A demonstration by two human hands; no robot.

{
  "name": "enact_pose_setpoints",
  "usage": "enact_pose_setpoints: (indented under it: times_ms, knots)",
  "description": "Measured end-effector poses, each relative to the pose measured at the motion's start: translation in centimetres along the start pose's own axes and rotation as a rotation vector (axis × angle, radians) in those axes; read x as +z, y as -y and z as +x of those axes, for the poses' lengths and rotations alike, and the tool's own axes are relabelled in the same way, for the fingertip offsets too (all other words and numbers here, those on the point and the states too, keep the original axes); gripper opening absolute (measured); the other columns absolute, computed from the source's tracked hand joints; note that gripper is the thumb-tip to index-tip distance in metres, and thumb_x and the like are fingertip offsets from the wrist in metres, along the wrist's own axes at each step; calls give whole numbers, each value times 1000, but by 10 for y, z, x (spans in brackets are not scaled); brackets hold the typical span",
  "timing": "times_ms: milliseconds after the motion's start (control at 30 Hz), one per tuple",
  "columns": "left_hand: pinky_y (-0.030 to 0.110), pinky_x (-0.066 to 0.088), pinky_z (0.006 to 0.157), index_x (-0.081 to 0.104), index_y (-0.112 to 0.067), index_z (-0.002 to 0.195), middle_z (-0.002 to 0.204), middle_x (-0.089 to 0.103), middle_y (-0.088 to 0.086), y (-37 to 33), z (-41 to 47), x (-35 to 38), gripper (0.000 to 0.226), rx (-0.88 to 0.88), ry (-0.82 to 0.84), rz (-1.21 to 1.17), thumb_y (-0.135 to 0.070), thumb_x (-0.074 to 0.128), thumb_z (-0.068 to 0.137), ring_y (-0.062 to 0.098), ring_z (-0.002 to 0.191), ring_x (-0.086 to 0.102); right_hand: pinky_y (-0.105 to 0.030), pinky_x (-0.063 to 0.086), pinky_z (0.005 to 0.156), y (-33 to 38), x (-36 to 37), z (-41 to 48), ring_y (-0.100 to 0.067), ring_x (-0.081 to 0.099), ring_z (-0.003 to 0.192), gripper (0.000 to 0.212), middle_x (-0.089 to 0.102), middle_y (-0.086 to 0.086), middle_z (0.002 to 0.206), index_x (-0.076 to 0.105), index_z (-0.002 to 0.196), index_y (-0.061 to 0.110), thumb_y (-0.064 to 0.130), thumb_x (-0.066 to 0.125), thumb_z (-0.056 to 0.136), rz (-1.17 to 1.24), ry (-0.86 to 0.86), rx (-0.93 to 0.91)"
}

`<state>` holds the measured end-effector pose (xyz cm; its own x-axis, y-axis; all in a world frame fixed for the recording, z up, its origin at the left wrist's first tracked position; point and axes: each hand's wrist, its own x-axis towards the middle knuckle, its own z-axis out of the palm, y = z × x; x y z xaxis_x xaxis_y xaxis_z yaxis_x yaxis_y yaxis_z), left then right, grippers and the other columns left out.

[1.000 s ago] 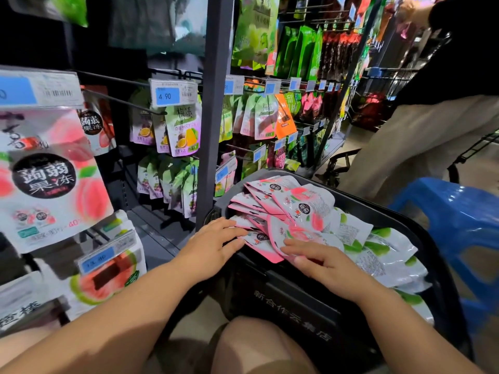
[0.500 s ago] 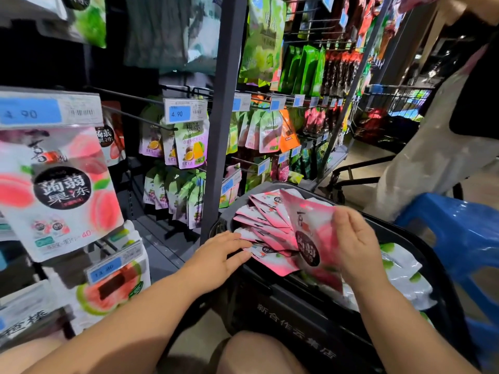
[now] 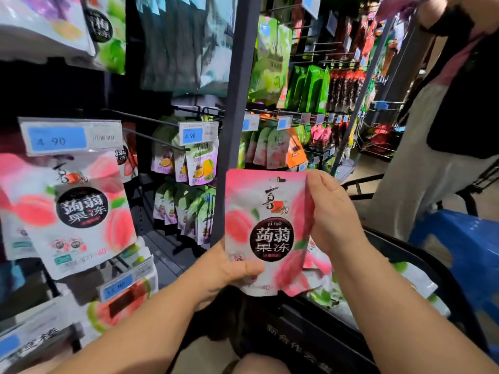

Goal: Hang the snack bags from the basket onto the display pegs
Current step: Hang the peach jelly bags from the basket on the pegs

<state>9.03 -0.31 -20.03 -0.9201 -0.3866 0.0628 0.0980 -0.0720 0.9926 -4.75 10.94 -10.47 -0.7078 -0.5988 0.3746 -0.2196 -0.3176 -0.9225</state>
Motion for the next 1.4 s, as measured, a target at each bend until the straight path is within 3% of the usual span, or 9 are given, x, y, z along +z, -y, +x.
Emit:
enact_pose_setpoints:
  times_ms: [100,200,400,533,600,833,1100,1300,1400]
  knots:
    - [25,57,71,73,-9,88,84,74,7,4,-2,-1,48,-65,-4,-95,-21,86,43,16,78,70,-39,50,80,-7,16,9,-25,60,83,25,63,-14,86,61,91,14,22,43,105,87,-46,59]
    - [37,53,95,71,-14,107,110,73,11,5,-3,0,64,-80,-34,-140,-22,87,46,27,105,68,-38,53,80,-20,21,16,-21,64,80,26,67,-11,87,60,92,11,23,42,106,127,-57,134]
    - [24,57,71,68,-9,110,101,76,10,12,-4,-6,44,-91,-120,-164,-4,76,67,21,92,73,-34,51,70,-52,-37,31,-25,65,85,25,72,-6,90,64,100,11,30,48,101,-288,-4,229]
    - [32,57,79,68,-8,112,104,75,12,19,-1,-11,52,-98,-146,-187,-3,83,63,26,95,72,-25,50,78,-88,-111,27,-19,66,101,13,71,1,107,68,102,23,32,66,93,-842,26,280]
    - [35,56,82,67,-8,113,106,74,13,23,1,-11,53,-98,-150,-201,-10,78,62,28,97,72,-26,46,81,-106,-136,19,-17,61,105,24,64,5,117,67,110,31,33,75,87,-944,106,355]
    - [37,55,86,67,-9,115,107,74,13,32,3,-7,54,-123,-149,-203,-11,78,61,29,99,71,-27,32,110,-122,-150,8,-11,35,136,77,31,10,153,57,136,30,24,91,68,-955,314,378]
    - [31,58,79,68,-8,111,103,75,11,31,4,-6,45,-128,-175,-169,-2,80,67,26,94,72,-24,35,107,-125,-153,6,-10,48,131,28,41,8,154,65,100,49,28,77,85,-1047,295,253]
    - [32,58,81,68,-9,112,105,75,11,34,4,-6,55,-128,-172,-166,-2,84,60,28,98,71,-20,29,109,-132,-157,6,-9,46,133,21,48,10,149,73,113,31,26,67,93,-1055,246,267]
    - [30,59,78,68,-8,111,104,75,11,33,4,-5,54,-131,-179,-173,-2,84,60,27,97,72,-21,34,100,-133,-156,7,-6,51,121,22,53,12,143,73,114,29,29,68,93,-1078,196,266]
